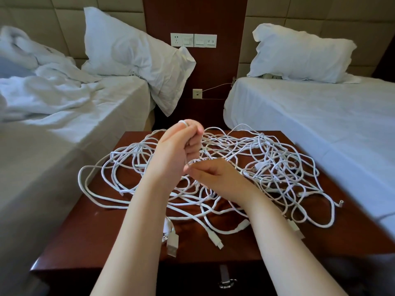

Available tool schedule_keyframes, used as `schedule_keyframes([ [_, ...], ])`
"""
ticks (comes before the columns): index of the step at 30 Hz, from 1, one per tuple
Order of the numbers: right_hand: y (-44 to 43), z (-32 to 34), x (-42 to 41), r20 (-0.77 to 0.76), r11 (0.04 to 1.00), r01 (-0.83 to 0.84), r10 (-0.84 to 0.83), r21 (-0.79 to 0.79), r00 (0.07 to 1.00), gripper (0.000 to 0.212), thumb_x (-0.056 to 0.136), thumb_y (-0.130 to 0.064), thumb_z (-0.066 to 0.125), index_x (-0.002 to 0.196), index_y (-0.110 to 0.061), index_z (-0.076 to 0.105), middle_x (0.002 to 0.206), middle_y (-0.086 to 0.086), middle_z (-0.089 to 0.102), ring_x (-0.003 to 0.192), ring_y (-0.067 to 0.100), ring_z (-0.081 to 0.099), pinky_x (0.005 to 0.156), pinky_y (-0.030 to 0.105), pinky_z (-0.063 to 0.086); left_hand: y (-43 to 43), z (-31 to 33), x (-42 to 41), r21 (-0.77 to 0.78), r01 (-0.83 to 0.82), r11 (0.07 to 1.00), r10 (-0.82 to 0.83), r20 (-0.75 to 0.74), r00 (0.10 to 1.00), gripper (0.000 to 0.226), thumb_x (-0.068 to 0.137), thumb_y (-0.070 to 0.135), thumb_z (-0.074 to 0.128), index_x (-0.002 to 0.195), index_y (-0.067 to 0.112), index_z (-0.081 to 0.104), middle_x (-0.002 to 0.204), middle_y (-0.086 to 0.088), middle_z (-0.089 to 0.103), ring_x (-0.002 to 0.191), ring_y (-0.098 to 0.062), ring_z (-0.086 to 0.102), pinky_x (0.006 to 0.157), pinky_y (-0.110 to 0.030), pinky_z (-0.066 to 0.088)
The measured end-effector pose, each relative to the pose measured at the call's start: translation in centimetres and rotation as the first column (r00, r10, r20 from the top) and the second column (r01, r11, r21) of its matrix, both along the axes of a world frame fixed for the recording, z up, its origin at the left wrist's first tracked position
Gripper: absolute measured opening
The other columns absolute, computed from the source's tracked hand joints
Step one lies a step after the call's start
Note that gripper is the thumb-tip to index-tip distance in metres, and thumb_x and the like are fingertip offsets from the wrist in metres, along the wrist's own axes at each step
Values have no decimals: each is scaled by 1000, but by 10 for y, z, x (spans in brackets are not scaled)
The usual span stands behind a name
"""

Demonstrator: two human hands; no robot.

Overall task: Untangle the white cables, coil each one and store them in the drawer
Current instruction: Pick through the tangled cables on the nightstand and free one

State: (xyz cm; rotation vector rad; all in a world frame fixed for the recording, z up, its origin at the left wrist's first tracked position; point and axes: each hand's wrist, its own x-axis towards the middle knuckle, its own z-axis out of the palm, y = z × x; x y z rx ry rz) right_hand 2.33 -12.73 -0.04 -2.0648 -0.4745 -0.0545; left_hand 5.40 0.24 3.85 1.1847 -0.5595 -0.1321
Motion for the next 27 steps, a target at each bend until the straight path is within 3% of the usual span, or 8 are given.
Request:
schedule_keyframes([
  [4,-1,-7,5,15,988,135,-134,-77,991,20,92,-37,63,106,-28,74,57,-18,54,56,-1,48,62,15,37,8,-16,13,182,-325,928,309,108,945,31,99,9,38,73,15,55,63,4,40,55,-6,34,55,-24,31],
  [6,-3,-6,7,107,974,214,-205,-77,973,12,89,-34,67,91,-25,74,67,-20,62,65,-5,57,65,14,40,11,-20,13,234,-427,873,383,210,900,34,100,8,36,75,16,57,69,3,43,59,-7,39,59,-28,35],
  [8,-5,-4,7,182,965,258,-244,-53,952,20,88,-31,69,70,-23,65,56,-16,55,54,-1,51,58,13,37,12,-20,13,248,-500,830,426,296,855,33,101,8,36,77,16,58,71,0,48,61,-11,44,58,-29,39],
  [13,-11,2,5,234,942,216,-277,257,932,26,89,-19,59,66,-8,55,59,5,47,59,10,44,61,23,40,11,-23,16,242,-683,690,520,491,699,25,101,7,39,86,10,59,73,-5,61,63,-18,58,60,-29,52],
  [17,-16,6,6,132,848,171,-270,501,954,17,84,-20,54,68,-16,57,65,2,48,69,15,46,72,18,42,10,-26,16,306,-737,602,490,588,644,24,101,9,38,86,13,56,63,-1,54,55,-17,52,53,-28,46],
  [21,-18,8,8,76,715,123,-240,689,968,21,85,-20,55,67,-28,63,69,-2,54,79,17,52,96,36,43,5,-23,14,433,-624,651,426,472,772,28,101,13,38,81,9,57,59,-1,46,49,-12,38,44,-23,31],
  [24,-17,12,9,54,616,68,-176,785,983,21,88,-19,55,70,-26,65,59,-6,47,60,10,44,74,31,44,-1,-17,5,468,-335,818,237,257,937,38,102,22,39,80,-4,57,53,6,40,45,-6,33,45,-17,30],
  [27,-19,13,8,44,598,85,-198,797,979,14,87,-22,58,76,-23,67,54,-7,38,51,10,27,53,26,22,-3,-13,-2,514,-8,858,-38,80,996,43,101,33,37,76,4,56,50,6,31,43,-7,26,43,-15,26],
])
